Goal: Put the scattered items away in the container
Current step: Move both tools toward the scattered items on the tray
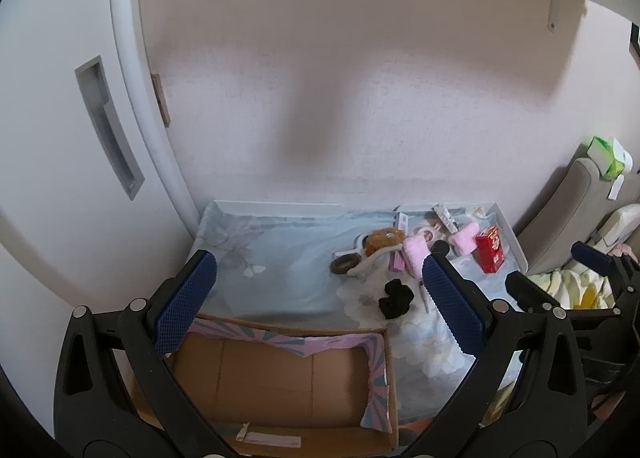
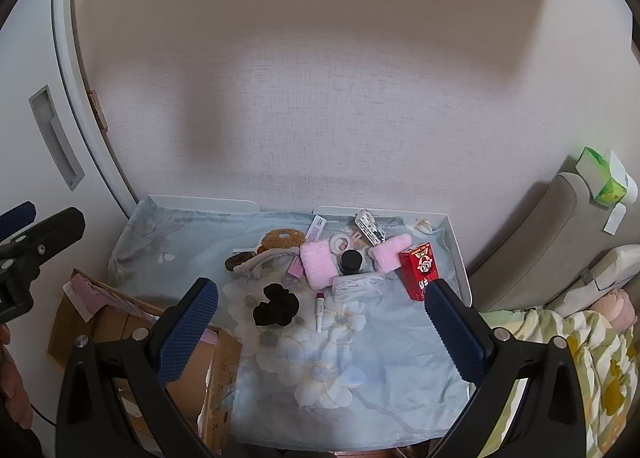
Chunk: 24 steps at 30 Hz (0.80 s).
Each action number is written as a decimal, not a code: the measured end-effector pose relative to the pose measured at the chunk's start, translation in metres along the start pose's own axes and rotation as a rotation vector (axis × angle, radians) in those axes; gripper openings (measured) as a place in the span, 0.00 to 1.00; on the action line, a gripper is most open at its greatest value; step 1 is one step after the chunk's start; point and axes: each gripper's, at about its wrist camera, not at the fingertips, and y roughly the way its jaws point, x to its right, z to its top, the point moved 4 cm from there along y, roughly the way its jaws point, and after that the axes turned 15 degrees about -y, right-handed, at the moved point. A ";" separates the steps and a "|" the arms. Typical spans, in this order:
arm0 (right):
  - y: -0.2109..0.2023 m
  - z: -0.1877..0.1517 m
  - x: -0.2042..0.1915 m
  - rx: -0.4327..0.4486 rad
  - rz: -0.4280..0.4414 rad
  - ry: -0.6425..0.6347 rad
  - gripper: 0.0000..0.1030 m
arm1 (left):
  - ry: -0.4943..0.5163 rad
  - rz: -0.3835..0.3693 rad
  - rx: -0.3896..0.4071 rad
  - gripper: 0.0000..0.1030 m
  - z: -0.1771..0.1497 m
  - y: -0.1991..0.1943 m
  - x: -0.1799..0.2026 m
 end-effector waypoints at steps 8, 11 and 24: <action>-0.003 -0.003 0.001 0.004 0.002 -0.007 1.00 | 0.013 -0.052 -0.007 1.00 -0.005 -0.002 0.003; -0.004 -0.004 0.002 0.004 0.001 -0.009 1.00 | 0.022 -0.050 0.003 1.00 -0.005 -0.004 0.004; -0.004 -0.006 0.010 0.005 0.015 0.017 1.00 | 0.077 -0.061 -0.008 1.00 -0.008 0.004 0.010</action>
